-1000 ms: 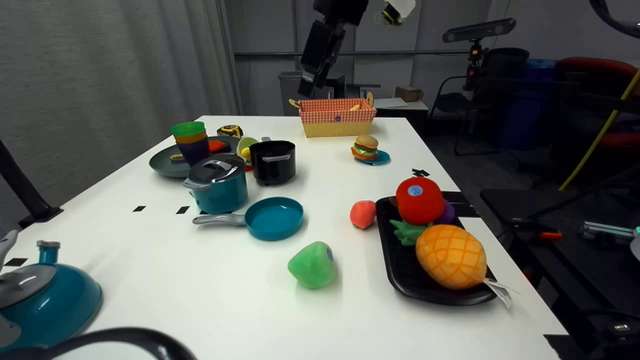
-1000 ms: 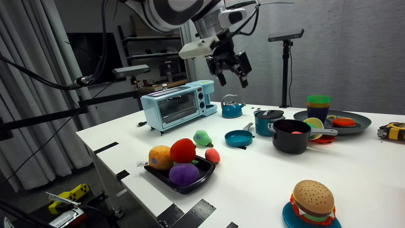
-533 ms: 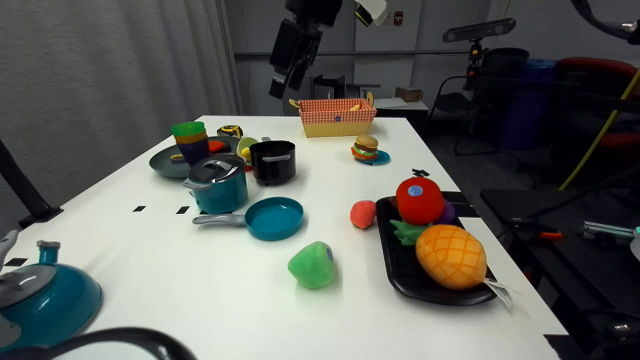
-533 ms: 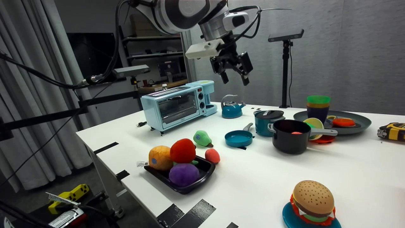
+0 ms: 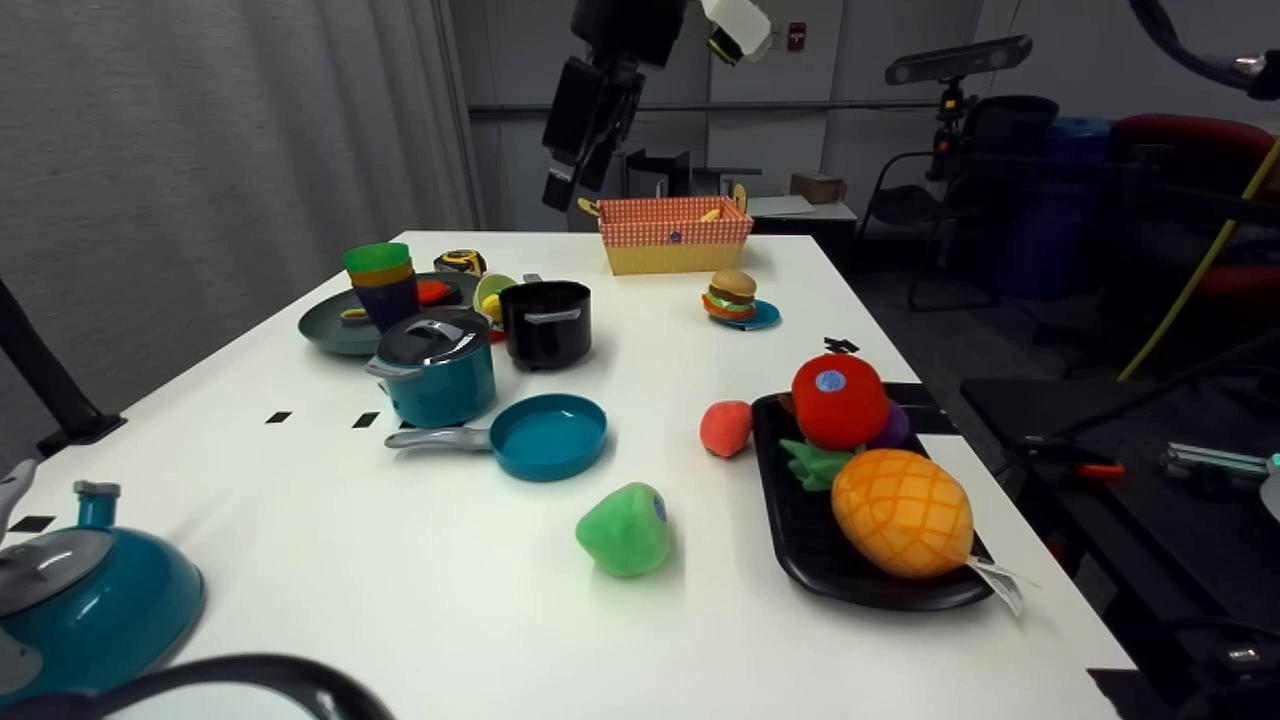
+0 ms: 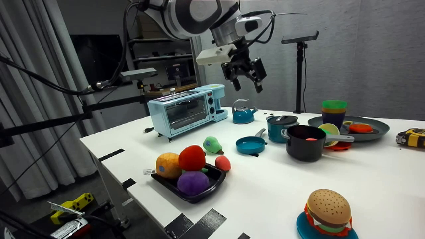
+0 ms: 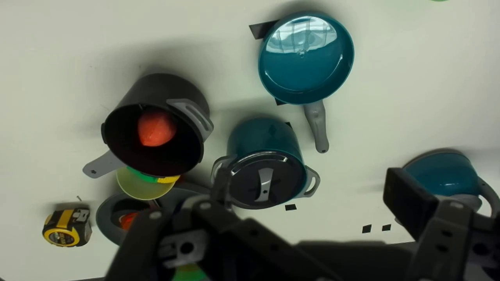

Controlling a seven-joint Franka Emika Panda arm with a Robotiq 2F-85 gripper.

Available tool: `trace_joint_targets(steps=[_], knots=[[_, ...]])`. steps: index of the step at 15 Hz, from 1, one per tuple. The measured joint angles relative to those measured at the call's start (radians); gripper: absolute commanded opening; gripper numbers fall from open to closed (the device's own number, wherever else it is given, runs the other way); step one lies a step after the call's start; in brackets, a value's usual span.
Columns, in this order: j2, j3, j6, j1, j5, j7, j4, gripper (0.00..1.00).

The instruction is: Take the lid off the blue pot and put it on the blue pan

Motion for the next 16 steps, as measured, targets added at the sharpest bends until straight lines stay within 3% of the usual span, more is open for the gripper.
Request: trace_joint_targets(steps=[7,16], knots=[[0.147,-0.011,0.119,-0.001,-0.057,0.117,0.048,1.00],[0.373,-0.029,0.164,0.010,-0.091,0.239,0.291,1.00]])
